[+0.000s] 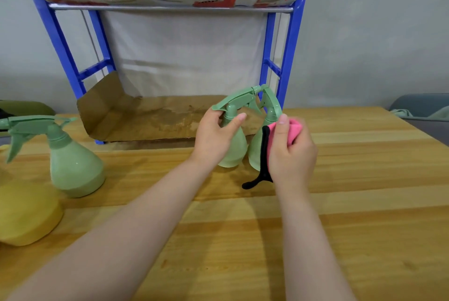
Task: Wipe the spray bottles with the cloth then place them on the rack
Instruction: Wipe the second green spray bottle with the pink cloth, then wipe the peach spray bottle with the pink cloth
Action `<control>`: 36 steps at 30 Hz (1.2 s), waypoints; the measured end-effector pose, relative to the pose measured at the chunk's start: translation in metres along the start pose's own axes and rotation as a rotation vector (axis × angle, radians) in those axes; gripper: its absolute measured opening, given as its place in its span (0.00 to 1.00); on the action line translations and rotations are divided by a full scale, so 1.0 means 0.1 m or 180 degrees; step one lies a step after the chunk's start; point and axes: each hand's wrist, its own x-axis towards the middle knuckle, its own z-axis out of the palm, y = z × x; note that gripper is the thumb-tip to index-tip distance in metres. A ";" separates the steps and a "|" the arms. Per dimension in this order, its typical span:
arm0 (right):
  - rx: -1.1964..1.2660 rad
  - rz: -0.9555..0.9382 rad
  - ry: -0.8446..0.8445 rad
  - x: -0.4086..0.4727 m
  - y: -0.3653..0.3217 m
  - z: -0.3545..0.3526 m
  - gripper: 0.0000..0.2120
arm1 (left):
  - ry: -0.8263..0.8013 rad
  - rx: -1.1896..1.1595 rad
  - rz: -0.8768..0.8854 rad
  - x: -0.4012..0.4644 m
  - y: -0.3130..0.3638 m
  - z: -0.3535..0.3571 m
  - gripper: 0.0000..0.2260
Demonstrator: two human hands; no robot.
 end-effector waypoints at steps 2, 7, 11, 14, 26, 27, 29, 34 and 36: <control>-0.0113 -0.0037 -0.0064 -0.01 0.00 0.01 0.11 | 0.0022 -0.0020 -0.0072 0.01 -0.03 0.02 0.13; -0.0222 -0.0102 -0.0092 -0.02 -0.01 0.02 0.10 | -0.0016 0.0080 -0.0180 0.01 -0.14 0.08 0.13; -0.0222 -0.0106 -0.0093 -0.02 0.01 0.02 0.12 | -0.0001 0.0129 -0.0224 0.02 -0.20 0.08 0.14; -0.0264 -0.0214 -0.0150 -0.04 0.01 0.04 0.16 | -0.0104 0.0258 -0.0187 0.00 -0.19 0.06 0.12; -0.0409 -0.0872 -0.0803 -0.19 -0.09 0.10 0.16 | -0.0546 0.0735 0.0059 -0.24 -0.22 -0.49 0.22; -0.0448 -0.0903 -0.0882 -0.22 -0.11 0.13 0.17 | -0.0519 0.0783 0.0065 -0.30 -0.23 -0.59 0.21; -0.0560 -0.0933 -0.1083 -0.32 -0.16 0.18 0.18 | -0.0502 0.0963 0.0045 -0.46 -0.24 -0.81 0.19; -0.0694 -0.1056 -0.1787 -0.59 -0.31 0.32 0.17 | -0.0334 0.1042 -0.0038 -1.02 -0.19 -1.41 0.14; -0.0743 -0.1072 -0.2107 -0.70 -0.38 0.39 0.18 | -0.0170 0.0994 -0.0037 -1.25 -0.13 -1.66 0.13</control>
